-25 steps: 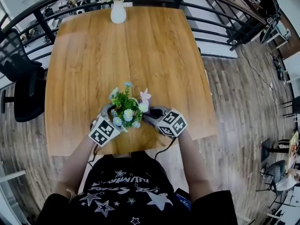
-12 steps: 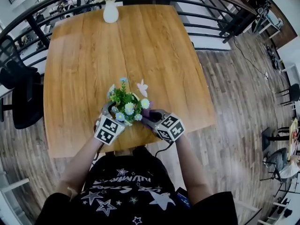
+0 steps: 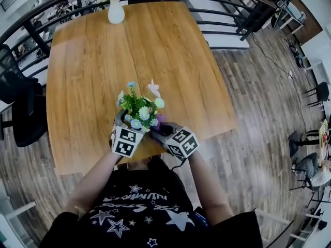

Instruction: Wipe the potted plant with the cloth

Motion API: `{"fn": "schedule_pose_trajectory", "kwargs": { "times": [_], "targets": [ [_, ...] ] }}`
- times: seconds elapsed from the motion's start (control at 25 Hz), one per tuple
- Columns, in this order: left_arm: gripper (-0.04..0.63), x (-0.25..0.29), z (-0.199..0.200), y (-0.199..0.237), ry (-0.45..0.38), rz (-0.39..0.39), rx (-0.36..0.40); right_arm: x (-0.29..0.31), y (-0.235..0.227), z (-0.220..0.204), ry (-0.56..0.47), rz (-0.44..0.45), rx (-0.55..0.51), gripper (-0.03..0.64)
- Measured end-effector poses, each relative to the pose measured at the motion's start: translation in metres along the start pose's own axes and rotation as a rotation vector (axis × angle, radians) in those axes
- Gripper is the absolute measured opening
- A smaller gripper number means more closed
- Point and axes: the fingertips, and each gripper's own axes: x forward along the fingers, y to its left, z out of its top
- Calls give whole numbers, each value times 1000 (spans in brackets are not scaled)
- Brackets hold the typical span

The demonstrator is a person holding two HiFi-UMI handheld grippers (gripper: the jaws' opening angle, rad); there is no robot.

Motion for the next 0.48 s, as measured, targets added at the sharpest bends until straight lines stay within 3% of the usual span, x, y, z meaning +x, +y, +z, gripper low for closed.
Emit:
{"fn": "schedule_pose_trajectory", "kwargs": {
  "times": [0.24, 0.48],
  "targets": [
    [465, 0, 3, -1, 2, 4, -1, 0, -2, 0, -2, -35, 23, 77],
    [460, -8, 0, -8, 16, -47, 20, -3, -9, -1, -4, -77, 29, 78]
  ]
}}
